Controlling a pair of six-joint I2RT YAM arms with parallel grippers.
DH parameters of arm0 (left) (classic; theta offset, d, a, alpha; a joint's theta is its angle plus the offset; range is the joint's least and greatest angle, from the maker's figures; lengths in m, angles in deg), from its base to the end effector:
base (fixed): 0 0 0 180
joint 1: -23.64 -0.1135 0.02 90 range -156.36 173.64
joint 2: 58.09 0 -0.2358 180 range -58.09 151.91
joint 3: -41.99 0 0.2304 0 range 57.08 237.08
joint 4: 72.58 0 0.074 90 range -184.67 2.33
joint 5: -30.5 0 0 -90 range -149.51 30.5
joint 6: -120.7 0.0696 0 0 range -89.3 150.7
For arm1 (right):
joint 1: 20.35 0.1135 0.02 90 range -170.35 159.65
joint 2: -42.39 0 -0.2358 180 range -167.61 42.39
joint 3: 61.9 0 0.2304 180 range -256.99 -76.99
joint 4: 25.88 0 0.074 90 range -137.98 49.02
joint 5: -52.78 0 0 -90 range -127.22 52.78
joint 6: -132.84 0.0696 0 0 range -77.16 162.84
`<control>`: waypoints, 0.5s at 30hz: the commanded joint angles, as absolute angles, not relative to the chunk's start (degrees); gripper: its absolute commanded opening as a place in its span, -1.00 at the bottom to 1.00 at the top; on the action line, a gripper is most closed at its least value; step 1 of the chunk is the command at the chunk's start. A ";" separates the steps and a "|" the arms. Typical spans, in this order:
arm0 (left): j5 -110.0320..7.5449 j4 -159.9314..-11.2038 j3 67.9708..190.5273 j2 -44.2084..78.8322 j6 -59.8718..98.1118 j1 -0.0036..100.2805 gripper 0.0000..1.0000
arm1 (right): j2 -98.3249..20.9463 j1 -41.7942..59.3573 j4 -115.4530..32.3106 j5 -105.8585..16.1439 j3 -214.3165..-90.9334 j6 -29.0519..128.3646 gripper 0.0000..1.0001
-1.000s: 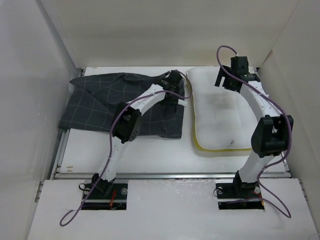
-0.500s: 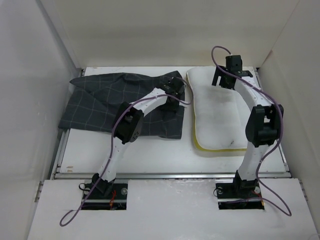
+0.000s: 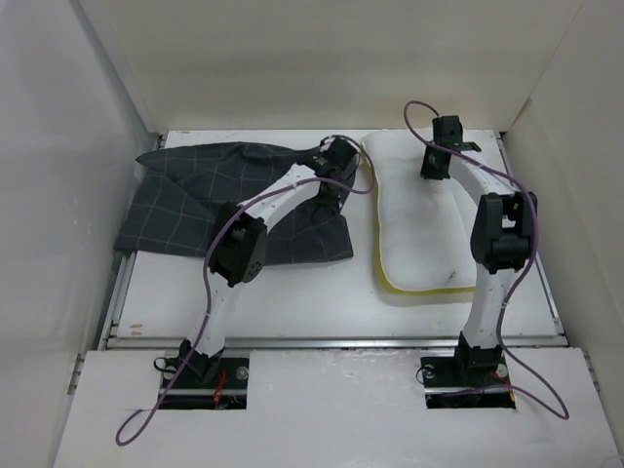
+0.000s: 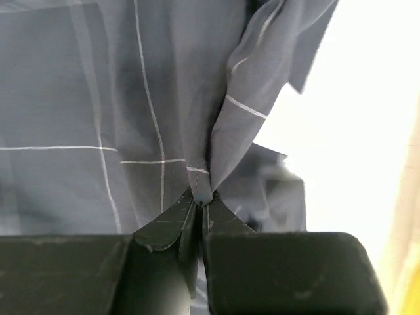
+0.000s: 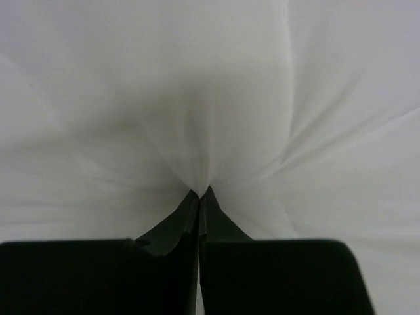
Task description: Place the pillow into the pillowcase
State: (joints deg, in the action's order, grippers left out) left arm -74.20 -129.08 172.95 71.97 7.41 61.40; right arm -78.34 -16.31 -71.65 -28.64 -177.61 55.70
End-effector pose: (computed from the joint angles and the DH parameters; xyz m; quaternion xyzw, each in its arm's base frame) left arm 0.3919 -0.2812 0.1810 0.0818 0.9446 -0.0437 0.3147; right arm 0.4599 0.0221 0.1854 0.0973 0.9347 -0.0205 0.3413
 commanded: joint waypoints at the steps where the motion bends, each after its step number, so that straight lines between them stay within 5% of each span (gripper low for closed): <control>1: -77.00 -130.30 174.68 63.90 6.71 61.43 -1.00 | -78.29 -16.13 -68.40 -35.36 -174.13 55.42 -1.00; 6: -76.38 -130.82 171.87 61.79 6.18 61.43 -0.81 | -66.29 -16.13 -60.24 -35.90 -164.55 54.79 -1.00; 15: -74.45 -130.21 157.82 56.17 4.60 61.96 -0.74 | -41.03 -14.90 -57.58 -34.59 -144.52 57.26 -1.00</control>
State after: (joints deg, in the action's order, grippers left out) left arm -74.99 -128.66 162.29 60.97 5.97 61.51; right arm -47.32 -15.53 -61.84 -35.61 -146.59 55.70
